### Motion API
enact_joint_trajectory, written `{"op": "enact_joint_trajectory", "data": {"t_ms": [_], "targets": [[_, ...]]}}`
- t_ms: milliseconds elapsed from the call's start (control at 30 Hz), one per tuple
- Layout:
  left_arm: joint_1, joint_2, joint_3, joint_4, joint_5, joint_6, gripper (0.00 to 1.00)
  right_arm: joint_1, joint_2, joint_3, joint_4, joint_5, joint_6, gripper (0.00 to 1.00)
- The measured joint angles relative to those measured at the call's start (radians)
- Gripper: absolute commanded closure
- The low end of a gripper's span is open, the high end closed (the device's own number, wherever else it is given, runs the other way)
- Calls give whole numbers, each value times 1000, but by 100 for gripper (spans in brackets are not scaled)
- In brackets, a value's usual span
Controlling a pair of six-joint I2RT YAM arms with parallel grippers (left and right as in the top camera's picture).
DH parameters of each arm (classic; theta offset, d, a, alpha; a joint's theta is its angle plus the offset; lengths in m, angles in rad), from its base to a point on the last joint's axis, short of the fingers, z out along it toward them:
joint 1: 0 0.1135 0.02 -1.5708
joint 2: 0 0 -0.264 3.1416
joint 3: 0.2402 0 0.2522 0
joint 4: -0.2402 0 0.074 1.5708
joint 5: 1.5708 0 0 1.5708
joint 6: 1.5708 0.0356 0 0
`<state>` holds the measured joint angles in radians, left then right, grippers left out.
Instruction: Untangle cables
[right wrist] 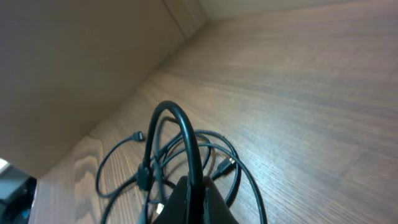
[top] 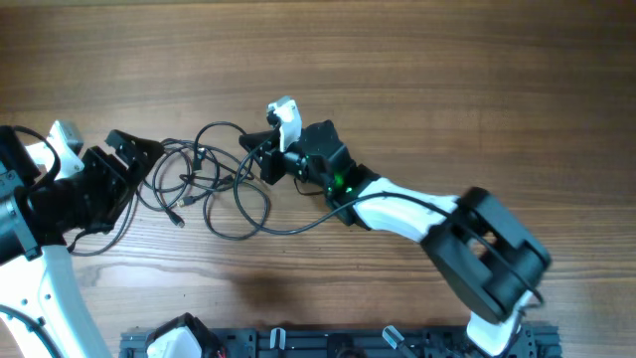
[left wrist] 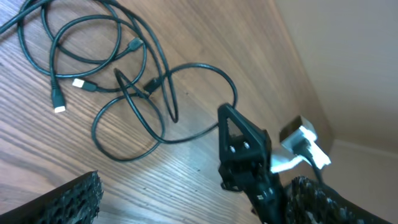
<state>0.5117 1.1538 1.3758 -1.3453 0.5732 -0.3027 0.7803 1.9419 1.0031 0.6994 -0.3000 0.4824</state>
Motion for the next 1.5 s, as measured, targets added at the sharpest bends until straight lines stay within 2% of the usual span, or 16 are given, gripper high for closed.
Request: {"op": "enact_joint_trajectory", "data": {"t_ms": [67, 100, 167, 267, 433, 533, 700, 800, 1000, 1500], "targets": [[-1, 0, 0, -5, -11, 14, 0, 0, 53, -1, 49, -34, 6, 75], [-3, 0, -3, -5, -18, 23, 0, 0, 65, -1, 50, -48, 13, 54], [-7, 0, -14, -6, -26, 32, 0, -4, 65, -1, 65, -79, 29, 0], [-8, 0, -23, -5, -27, 37, 0, -29, 48, -1, 54, -153, 33, 0], [-8, 0, -25, -6, -28, 40, 0, -97, -61, 0, -94, -210, 37, 0], [-8, 0, -26, -6, -30, 40, 0, -171, -137, 3, -232, -235, 33, 0], [-8, 0, -27, -6, -30, 40, 0, -351, -169, 4, -623, -246, 33, 0], [-8, 1, -27, -5, -30, 40, 0, -387, -169, 2, -718, -228, 33, 0], [-8, 1, -27, -6, -30, 40, 0, -394, -169, 2, -723, -163, 33, 0], [-8, 1, -27, -6, -30, 40, 0, -394, -169, 2, -722, -147, 33, 0]]}}
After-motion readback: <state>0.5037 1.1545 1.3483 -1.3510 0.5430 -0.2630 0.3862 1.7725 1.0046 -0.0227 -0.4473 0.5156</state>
